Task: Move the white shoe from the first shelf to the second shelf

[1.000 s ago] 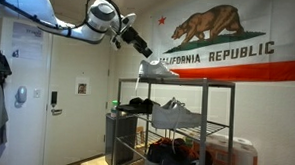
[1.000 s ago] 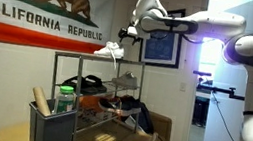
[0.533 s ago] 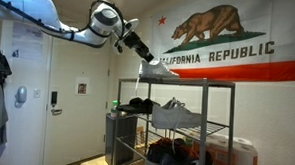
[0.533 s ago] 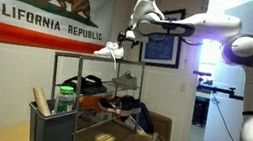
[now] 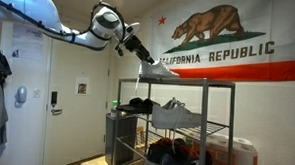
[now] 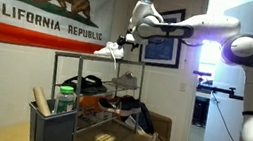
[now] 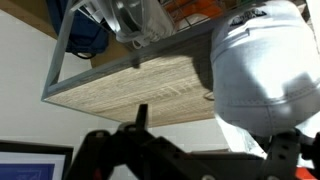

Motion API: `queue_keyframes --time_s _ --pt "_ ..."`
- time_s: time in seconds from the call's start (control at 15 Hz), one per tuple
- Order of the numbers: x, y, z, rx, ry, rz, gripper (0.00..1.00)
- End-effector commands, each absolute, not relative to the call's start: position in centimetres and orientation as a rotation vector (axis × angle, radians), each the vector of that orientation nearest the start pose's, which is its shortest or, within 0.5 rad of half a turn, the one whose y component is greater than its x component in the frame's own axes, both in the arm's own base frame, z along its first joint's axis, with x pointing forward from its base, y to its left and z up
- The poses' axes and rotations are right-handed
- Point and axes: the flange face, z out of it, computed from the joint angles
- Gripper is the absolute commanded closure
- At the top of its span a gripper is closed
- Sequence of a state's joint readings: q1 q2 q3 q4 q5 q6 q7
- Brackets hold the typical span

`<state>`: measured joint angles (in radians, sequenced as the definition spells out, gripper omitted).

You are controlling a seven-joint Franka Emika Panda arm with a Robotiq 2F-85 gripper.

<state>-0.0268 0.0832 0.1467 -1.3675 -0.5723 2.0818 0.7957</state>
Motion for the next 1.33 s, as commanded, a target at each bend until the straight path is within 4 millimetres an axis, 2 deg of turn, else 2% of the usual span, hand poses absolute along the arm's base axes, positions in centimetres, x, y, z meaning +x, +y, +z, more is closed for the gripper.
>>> queue_keyframes --time_s 0.0,0.13,0.53,0.67,0.8,1.0,1.27 --pt "60.6 3.8 73.8 -2.981 0.909 -1.301 0.34" --pt "60.6 3.9 74.0 -2.978 0.906 -1.302 0.51" --pt "60.4 4.6 74.4 -2.978 0.889 -1.284 0.92" --pt "60.3 4.6 74.5 -2.978 0.888 -1.277 0.96" --pt "60.0 4.5 74.7 -2.979 0.891 -1.266 0.93" --pt "59.2 4.4 75.4 -2.978 0.903 -1.258 0.93" --pt "56.8 3.9 77.3 -2.960 0.942 -1.257 0.93"
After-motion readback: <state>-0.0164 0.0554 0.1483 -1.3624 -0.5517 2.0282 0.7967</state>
